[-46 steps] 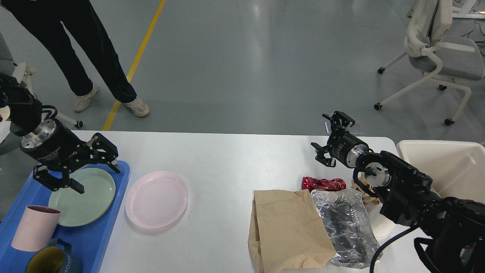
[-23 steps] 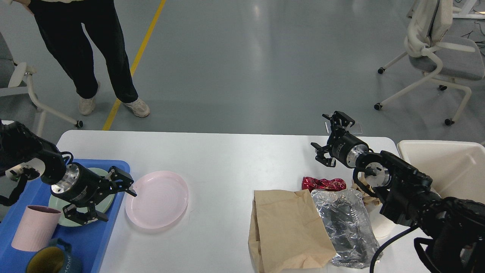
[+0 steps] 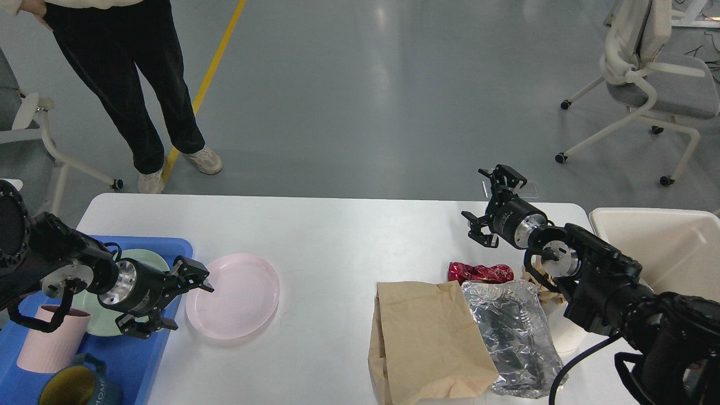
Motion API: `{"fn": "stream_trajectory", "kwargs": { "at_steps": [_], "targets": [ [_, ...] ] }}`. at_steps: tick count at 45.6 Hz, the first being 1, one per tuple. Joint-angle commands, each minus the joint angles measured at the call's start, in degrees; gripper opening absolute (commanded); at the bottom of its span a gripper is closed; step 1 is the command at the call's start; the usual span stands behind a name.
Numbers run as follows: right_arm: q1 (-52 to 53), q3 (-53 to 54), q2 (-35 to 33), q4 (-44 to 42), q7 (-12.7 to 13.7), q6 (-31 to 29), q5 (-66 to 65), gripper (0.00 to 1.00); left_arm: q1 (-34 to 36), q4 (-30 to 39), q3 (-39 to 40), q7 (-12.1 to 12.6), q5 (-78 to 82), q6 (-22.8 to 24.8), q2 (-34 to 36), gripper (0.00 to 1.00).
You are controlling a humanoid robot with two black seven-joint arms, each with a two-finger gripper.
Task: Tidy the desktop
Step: 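Move the left gripper to the rim of the pink plate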
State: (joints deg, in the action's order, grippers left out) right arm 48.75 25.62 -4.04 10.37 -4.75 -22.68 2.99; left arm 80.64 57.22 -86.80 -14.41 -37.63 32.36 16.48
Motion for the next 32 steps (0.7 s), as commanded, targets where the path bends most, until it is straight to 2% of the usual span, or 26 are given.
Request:
{"fn": "stream_trajectory", "kwargs": {
  "at_steps": [1,13,32],
  "targets": [
    [-0.1,0.0,0.0,0.0,0.0,0.0,0.0,1.0,-2.2,-1.2,0.8,0.2,-0.4,-0.3,-0.2,0.93],
    [0.0,0.0,0.0,0.0,0.0,0.0,0.0,1.0,-4.8,-3.9,2.2,0.2,-0.5,-0.4,-0.2,0.93],
    [0.0,0.0,0.0,0.0,0.0,0.0,0.0,1.0,-5.8,-4.0,3.6,0.3,-0.4,-1.4,-1.1,0.92]
  ]
}}
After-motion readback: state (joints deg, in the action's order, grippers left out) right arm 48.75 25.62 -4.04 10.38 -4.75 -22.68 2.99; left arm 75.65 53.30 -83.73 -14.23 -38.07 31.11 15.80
